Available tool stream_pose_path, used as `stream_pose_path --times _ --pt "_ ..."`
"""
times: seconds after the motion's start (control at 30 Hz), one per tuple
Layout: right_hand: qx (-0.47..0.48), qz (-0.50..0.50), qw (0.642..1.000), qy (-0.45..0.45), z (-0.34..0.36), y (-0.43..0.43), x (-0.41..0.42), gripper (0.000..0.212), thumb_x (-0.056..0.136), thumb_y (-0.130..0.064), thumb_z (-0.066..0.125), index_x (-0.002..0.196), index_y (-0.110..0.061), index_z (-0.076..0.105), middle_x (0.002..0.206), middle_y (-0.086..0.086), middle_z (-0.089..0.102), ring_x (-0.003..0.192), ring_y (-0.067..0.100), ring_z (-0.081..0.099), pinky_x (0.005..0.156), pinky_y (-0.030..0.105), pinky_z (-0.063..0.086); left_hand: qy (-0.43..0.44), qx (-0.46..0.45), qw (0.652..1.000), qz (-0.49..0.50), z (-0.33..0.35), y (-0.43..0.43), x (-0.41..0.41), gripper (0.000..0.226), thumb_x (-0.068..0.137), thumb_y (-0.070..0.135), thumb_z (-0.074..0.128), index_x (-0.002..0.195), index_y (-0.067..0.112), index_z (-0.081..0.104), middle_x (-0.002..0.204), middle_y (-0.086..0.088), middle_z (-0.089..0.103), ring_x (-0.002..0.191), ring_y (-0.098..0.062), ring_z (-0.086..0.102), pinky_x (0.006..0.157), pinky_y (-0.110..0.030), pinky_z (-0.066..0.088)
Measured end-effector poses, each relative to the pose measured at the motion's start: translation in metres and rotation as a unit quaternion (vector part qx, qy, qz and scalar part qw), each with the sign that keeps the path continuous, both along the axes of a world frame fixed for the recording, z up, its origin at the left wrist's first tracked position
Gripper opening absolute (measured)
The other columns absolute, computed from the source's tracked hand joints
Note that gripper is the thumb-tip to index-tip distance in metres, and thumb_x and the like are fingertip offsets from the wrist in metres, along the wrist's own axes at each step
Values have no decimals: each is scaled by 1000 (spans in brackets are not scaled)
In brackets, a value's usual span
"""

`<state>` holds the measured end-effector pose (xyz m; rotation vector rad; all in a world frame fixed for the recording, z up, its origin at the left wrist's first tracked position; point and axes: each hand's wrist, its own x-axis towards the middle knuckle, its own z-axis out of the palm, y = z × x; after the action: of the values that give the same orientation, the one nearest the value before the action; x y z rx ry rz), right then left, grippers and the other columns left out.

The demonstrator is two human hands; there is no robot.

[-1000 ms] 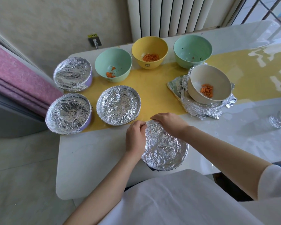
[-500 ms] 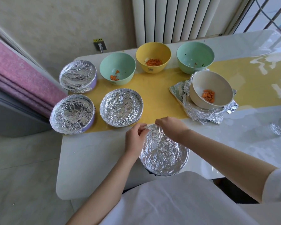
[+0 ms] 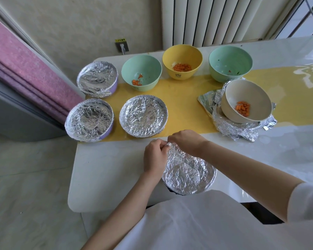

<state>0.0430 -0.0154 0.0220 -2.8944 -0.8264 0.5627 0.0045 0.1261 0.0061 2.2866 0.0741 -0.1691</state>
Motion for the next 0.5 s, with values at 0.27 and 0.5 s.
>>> stream_pose_path --times 0.27,0.5 --pt "62 -39 993 89 2 -7 2 36 92 3 38 120 -14 55 103 9 66 86 26 61 72 40 50 -9 29 999 -20 1 -2 -2 3 86 11 63 84 9 64 84 -2 61 77 -16 56 71 -31 46" --pt "84 -51 991 92 3 -7 1 40 89 6 39 119 -14 58 100 10 66 87 26 60 67 33 43 0 27 999 -23 5 -1 -3 4 86 12 63 82 10 61 84 -3 62 77 -19 57 74 -36 48"
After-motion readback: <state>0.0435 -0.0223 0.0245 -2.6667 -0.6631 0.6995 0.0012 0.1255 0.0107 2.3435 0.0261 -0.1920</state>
